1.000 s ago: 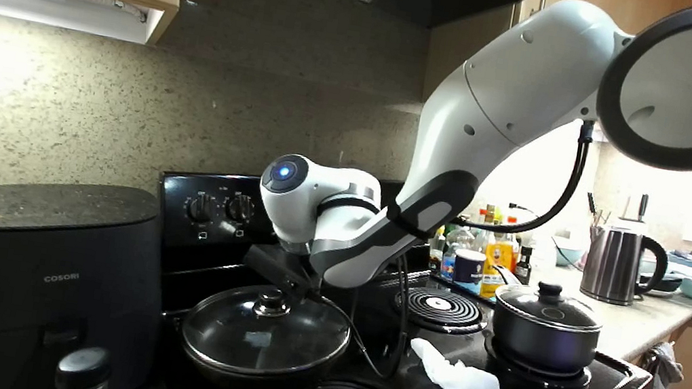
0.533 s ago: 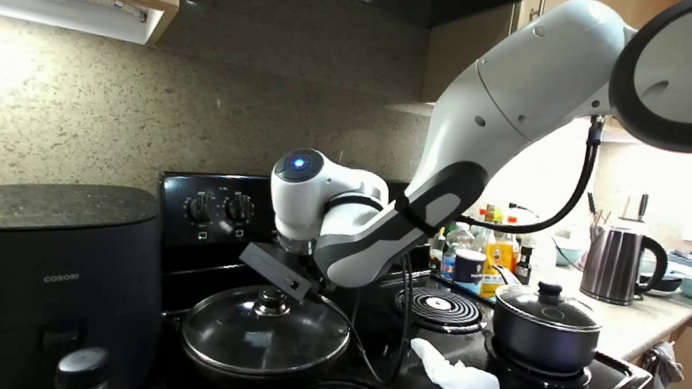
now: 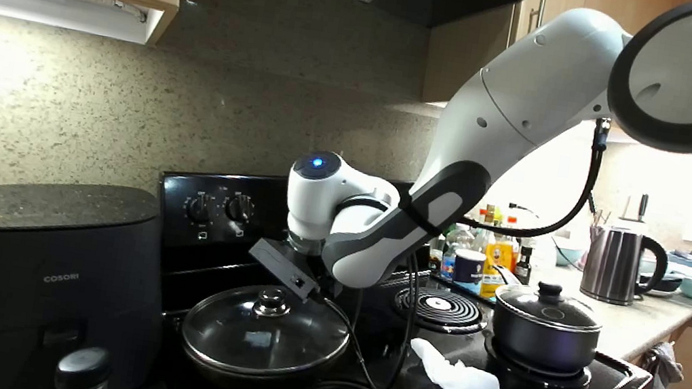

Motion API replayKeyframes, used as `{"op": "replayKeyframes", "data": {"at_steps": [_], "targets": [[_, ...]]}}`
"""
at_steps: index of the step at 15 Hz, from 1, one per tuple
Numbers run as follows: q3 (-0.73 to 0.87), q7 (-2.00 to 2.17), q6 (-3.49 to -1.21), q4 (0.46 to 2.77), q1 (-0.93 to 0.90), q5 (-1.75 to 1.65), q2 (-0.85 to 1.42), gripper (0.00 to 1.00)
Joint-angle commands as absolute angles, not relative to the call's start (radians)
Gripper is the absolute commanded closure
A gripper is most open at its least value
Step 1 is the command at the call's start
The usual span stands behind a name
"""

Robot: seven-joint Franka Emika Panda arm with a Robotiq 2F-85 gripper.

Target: Move the pan on the left to the back left plate on the stove

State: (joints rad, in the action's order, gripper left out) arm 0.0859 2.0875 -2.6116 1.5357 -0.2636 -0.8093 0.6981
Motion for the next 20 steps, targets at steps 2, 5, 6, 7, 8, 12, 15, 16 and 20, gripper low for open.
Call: {"op": "replayKeyframes", "data": {"at_steps": [2, 5, 6, 7, 8, 12, 15, 16, 20], "targets": [[0.097, 2.021, -2.701, 1.568, -0.260, -0.781, 0.677, 0.00], [0.099, 1.964, -2.668, 1.562, -0.264, -0.756, 0.698, 0.00], [0.104, 1.949, -2.660, 1.562, -0.269, -0.754, 0.702, 0.00], [0.110, 1.936, -2.640, 1.561, -0.275, -0.756, 0.708, 0.00], [0.111, 1.921, -2.621, 1.560, -0.275, -0.753, 0.714, 0.00], [0.122, 1.895, -2.568, 1.548, -0.280, -0.764, 0.731, 0.32], [0.154, 1.933, -2.569, 1.526, -0.300, -0.788, 0.746, 0.53], [0.161, 1.939, -2.567, 1.519, -0.305, -0.787, 0.752, 0.59], [0.193, 1.985, -2.567, 1.477, -0.332, -0.797, 0.775, 0.84]]}}
